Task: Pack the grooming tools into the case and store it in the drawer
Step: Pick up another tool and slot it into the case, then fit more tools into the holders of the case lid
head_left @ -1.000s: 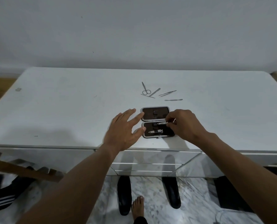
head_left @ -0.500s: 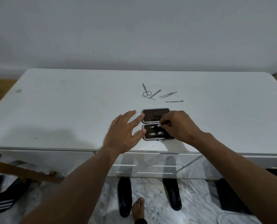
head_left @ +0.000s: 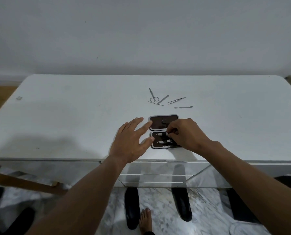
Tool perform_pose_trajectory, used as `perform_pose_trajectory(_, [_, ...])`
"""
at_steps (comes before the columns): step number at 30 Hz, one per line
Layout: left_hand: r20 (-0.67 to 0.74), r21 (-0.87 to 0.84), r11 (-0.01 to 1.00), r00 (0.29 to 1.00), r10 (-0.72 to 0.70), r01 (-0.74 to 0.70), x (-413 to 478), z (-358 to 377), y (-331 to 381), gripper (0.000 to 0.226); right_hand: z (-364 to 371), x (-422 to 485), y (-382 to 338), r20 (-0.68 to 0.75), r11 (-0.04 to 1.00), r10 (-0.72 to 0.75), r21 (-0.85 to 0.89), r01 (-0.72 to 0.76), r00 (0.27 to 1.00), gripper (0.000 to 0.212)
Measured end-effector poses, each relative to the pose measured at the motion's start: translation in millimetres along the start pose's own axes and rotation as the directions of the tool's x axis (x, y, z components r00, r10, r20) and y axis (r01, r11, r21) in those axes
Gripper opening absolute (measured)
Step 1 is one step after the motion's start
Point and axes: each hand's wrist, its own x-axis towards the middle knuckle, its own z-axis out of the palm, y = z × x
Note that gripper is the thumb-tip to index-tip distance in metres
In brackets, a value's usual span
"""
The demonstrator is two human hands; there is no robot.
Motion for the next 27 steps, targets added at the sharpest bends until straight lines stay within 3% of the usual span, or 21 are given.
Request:
perform_pose_trajectory(6, [0.008, 0.000, 1.000, 1.000, -0.001, 0.001, 0, -2, 0, 0.056, -6, 2, -1, 0.025, 1.000, -0.009, 0.006, 0.009, 1.000, 0.013])
perform_pose_trajectory(13, [0.011, 0.000, 1.000, 1.000, 0.009, -0.009, 0, -4, 2, 0.058, -24, 38, -7, -0.046, 1.000, 0.026, -0.006, -0.026, 0.999, 0.016])
perform_pose_trajectory(27, [0.024, -0.062, 0.998, 1.000, -0.015, 0.016, 0, -9, 5, 0.058, -28, 114, 18, -0.121, 0.961, 0.238, -0.111, -0.252, 0.964, 0.026])
